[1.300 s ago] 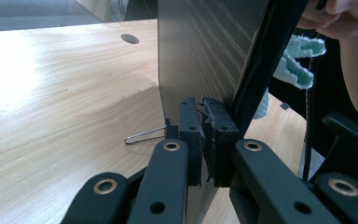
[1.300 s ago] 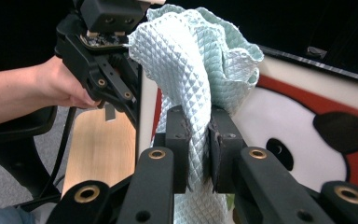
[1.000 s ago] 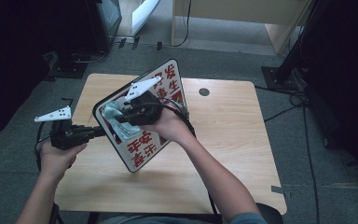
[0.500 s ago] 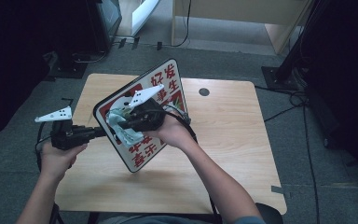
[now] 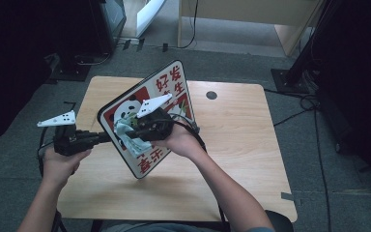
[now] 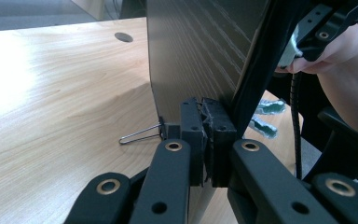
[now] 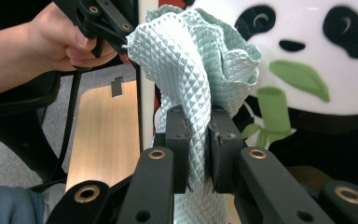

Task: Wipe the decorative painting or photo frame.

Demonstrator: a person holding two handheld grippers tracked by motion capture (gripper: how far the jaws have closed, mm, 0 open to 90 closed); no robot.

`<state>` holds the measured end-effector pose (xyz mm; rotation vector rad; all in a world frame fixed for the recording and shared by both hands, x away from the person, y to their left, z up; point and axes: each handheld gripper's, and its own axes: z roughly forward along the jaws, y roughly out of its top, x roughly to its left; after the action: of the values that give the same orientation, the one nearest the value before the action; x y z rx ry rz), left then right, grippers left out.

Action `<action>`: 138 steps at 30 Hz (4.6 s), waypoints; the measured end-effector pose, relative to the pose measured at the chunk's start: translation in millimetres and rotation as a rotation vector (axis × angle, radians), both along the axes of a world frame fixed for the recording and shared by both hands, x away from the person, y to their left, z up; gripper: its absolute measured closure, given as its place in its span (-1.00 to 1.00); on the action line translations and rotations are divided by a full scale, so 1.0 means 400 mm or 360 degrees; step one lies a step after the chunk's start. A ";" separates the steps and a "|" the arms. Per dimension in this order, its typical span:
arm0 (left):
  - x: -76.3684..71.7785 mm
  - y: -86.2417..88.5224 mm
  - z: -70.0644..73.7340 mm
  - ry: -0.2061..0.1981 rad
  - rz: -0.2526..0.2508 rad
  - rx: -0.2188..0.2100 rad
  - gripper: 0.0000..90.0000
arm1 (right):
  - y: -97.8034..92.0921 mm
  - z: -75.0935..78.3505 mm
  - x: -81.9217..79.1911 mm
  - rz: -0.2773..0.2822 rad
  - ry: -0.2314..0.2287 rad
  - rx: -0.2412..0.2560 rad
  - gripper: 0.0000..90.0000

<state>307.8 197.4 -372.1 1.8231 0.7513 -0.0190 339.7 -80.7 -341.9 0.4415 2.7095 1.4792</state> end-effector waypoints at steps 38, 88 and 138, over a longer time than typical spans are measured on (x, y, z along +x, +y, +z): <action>-0.004 -0.004 0.002 0.0012 -0.0016 -0.0001 0.99 | -0.037 -0.153 -0.027 -0.0006 0.0149 -0.0057 0.80; 0.006 0.000 -0.002 0.0005 -0.0050 -0.0022 0.96 | -0.074 -0.362 -0.060 -0.0047 0.0369 -0.0249 0.80; -0.002 0.038 -0.016 -0.0005 0.0078 -0.0006 0.30 | 0.040 0.065 -0.051 0.0107 0.0064 -0.0006 0.80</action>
<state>306.8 212.6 -378.6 1.8003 0.7926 0.0145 319.2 -64.6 -316.1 0.3880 2.7843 1.4972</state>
